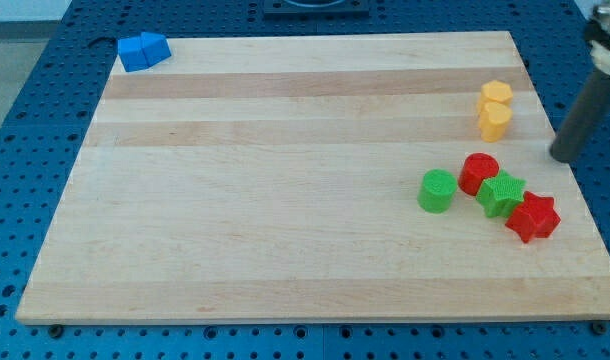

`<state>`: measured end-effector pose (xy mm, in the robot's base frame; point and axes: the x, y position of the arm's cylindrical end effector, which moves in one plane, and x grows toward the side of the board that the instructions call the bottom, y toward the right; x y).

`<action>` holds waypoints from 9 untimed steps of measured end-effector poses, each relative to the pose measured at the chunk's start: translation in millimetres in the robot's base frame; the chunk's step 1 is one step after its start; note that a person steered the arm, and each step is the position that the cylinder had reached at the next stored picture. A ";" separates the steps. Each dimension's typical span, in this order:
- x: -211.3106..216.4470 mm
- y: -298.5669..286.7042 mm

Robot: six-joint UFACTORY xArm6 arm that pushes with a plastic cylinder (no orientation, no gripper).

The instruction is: Move green star along with the green circle towards the center left

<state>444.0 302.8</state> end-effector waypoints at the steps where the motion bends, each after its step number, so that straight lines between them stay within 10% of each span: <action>1: 49.1 11.7; 7: 26.6 -319.6; 9: 26.2 -282.5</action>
<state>470.3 20.2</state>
